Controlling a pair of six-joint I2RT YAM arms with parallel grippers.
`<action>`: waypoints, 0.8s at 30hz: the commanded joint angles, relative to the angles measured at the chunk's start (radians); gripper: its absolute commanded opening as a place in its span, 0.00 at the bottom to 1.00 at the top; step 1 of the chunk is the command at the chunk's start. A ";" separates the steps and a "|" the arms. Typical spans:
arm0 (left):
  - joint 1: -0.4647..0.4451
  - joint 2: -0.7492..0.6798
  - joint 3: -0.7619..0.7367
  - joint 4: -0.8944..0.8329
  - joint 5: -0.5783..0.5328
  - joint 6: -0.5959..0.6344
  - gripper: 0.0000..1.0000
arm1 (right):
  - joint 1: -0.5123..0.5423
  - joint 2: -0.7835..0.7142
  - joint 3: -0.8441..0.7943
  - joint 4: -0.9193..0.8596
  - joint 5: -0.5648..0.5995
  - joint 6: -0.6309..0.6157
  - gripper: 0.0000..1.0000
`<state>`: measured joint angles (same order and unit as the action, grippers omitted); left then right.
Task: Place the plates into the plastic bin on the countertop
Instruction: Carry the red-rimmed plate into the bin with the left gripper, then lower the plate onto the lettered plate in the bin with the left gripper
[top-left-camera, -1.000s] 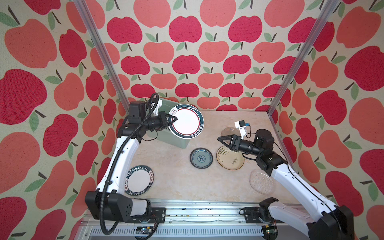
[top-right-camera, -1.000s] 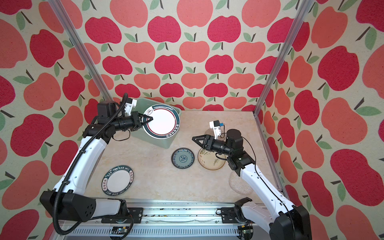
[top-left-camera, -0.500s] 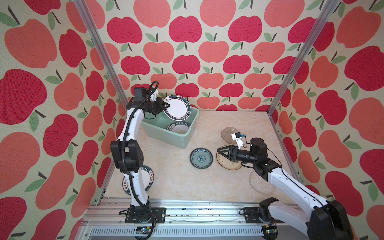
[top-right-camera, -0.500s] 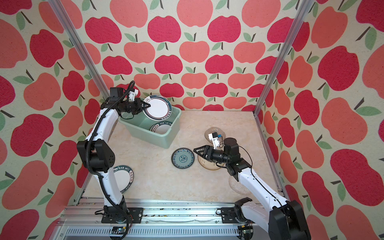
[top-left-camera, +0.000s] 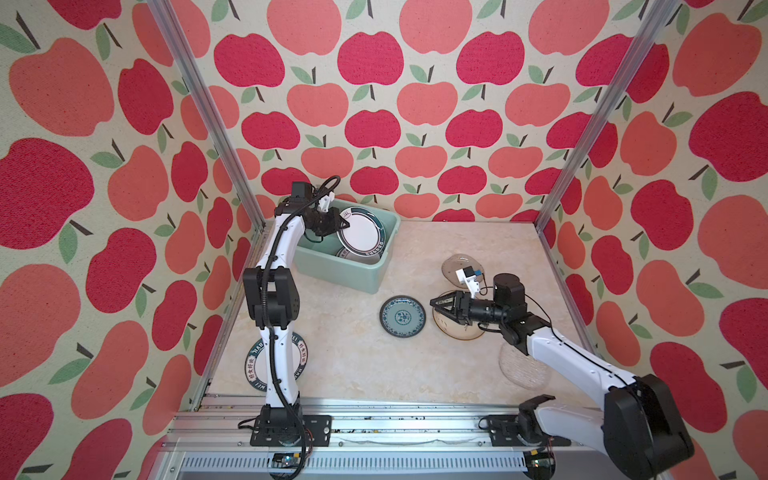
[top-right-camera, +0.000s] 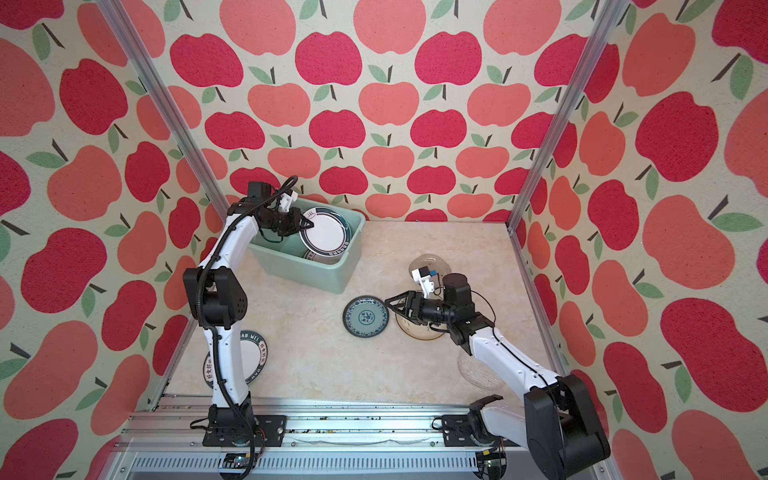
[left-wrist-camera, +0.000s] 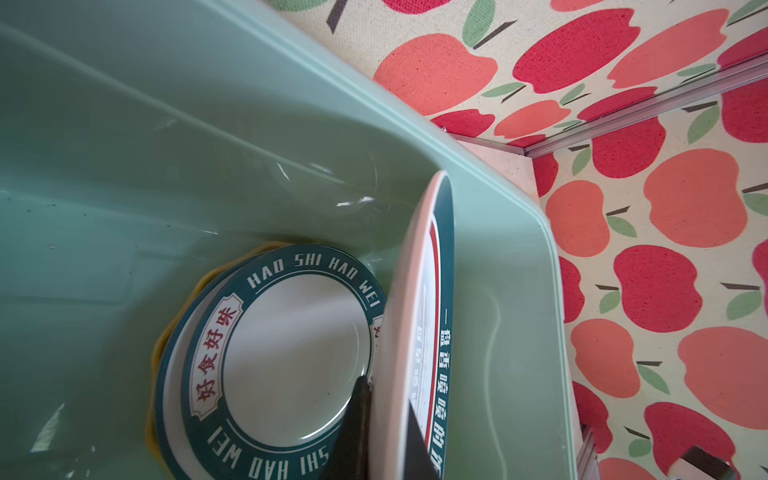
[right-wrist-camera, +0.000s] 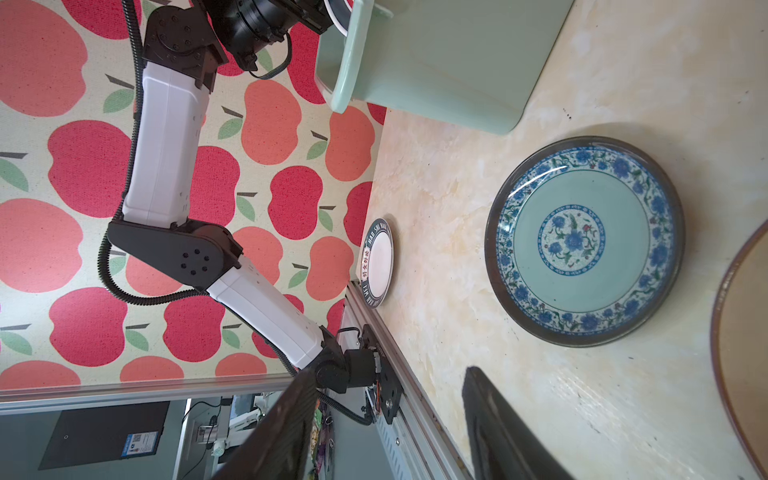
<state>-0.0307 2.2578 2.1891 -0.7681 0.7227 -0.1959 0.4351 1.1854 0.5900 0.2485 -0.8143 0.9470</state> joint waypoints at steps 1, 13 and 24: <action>-0.008 -0.001 -0.044 0.008 -0.032 0.059 0.00 | -0.009 0.013 -0.007 0.029 -0.023 0.003 0.59; -0.038 0.044 -0.075 0.038 -0.022 0.038 0.00 | -0.010 0.043 -0.002 0.038 -0.031 0.010 0.59; -0.052 0.074 -0.101 0.060 -0.040 0.008 0.09 | -0.011 0.049 0.002 0.030 -0.030 0.009 0.59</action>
<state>-0.0742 2.3249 2.0995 -0.7345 0.6720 -0.1665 0.4297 1.2308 0.5900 0.2729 -0.8291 0.9508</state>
